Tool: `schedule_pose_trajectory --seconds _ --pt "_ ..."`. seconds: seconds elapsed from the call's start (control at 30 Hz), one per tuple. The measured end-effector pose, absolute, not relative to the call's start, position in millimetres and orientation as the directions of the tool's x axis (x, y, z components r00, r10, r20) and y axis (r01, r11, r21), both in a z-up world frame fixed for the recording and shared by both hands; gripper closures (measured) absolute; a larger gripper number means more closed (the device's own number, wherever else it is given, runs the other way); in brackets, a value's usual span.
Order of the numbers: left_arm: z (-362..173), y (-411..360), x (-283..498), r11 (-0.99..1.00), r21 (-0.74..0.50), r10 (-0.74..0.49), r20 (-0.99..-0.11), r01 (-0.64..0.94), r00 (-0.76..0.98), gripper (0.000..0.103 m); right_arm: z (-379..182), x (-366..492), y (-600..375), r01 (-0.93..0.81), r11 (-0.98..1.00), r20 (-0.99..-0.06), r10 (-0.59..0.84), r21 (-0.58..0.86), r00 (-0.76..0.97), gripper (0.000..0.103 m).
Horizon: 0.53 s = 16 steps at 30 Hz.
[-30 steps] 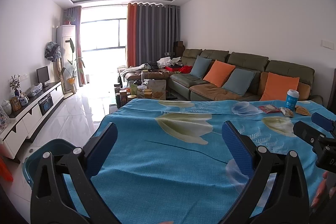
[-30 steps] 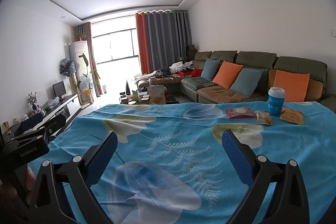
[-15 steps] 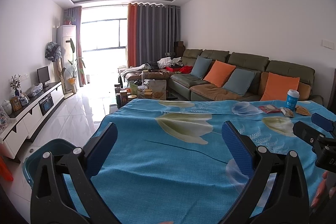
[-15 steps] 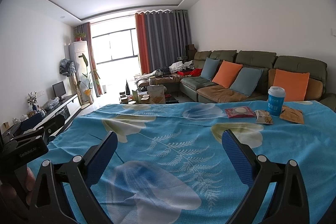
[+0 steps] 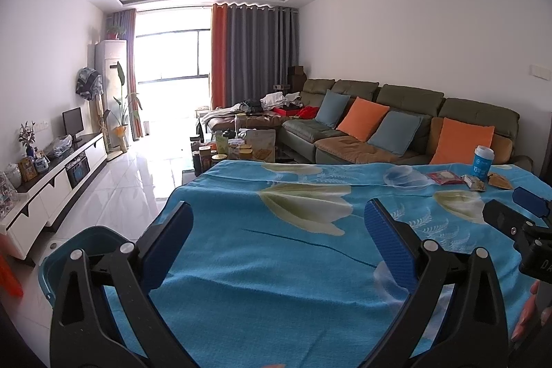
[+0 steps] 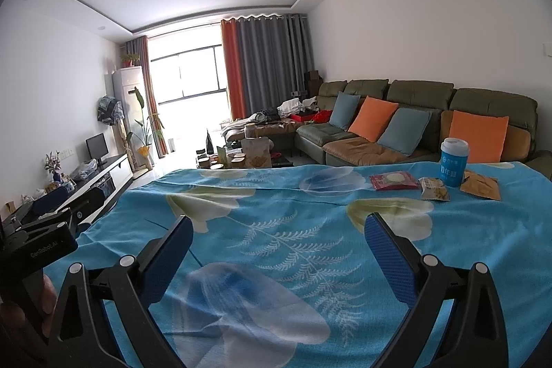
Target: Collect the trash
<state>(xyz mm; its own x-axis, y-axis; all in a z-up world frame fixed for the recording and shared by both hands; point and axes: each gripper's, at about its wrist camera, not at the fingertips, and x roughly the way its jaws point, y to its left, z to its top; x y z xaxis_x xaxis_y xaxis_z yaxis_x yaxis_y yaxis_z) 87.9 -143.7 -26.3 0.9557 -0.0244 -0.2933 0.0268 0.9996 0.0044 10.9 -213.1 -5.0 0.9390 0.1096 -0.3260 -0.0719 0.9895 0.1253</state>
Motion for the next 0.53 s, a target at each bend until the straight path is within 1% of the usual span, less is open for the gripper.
schedule_pose_trajectory --seconds 0.17,0.27,0.37,0.43,0.53 --pt "-29 -147 91 1.000 0.005 -0.027 -0.298 0.030 0.954 0.006 -5 11 -213 -0.072 0.989 -0.326 0.110 0.127 0.939 0.007" --pt "-31 -148 93 0.999 0.009 -0.027 -0.321 0.032 0.947 0.006 -5 11 -214 -0.074 0.989 -0.330 0.114 0.130 0.937 0.007" --pt "-37 -147 106 0.999 0.000 -0.031 -0.391 0.034 0.920 0.006 -7 12 -216 -0.062 0.990 -0.339 0.102 0.125 0.935 0.007" --pt "-42 -145 117 0.999 -0.016 -0.050 -0.447 0.048 0.893 0.006 -9 13 -220 -0.055 0.989 -0.358 0.100 0.135 0.928 0.007" --pt "-51 -144 139 0.999 -0.004 -0.040 -0.535 0.045 0.844 0.006 -12 19 -230 -0.032 0.990 -0.400 0.085 0.139 0.913 0.007"
